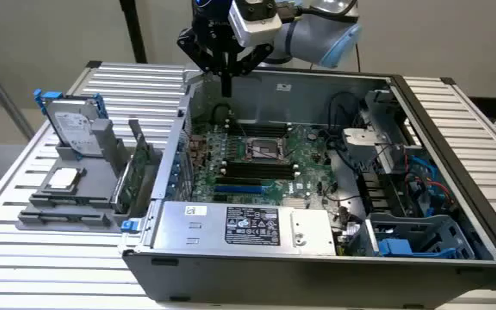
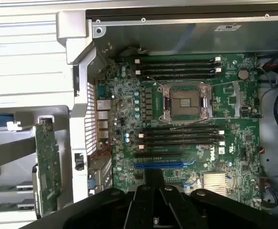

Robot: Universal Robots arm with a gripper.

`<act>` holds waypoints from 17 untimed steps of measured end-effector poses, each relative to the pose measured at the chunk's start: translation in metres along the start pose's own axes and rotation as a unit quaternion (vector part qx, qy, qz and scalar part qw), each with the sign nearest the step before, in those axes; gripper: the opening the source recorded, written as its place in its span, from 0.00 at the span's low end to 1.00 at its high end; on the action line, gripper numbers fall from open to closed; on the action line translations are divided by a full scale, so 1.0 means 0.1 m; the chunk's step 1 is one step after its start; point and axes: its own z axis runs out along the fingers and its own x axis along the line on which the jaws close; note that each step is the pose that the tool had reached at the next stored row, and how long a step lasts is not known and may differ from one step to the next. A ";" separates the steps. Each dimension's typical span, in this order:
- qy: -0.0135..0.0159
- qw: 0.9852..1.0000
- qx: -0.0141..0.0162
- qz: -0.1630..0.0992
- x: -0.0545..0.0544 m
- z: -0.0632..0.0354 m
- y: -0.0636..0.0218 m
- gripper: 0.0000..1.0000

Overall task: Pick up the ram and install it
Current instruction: 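Reach for the ram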

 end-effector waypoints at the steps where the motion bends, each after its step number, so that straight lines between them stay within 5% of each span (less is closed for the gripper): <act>1: 0.000 1.000 0.000 0.000 0.00 0.000 0.000 0.00; 14: 0.000 1.000 0.000 0.000 0.00 -0.001 -0.005 0.00; 17: 0.000 1.000 0.000 0.000 0.06 -0.004 -0.064 0.00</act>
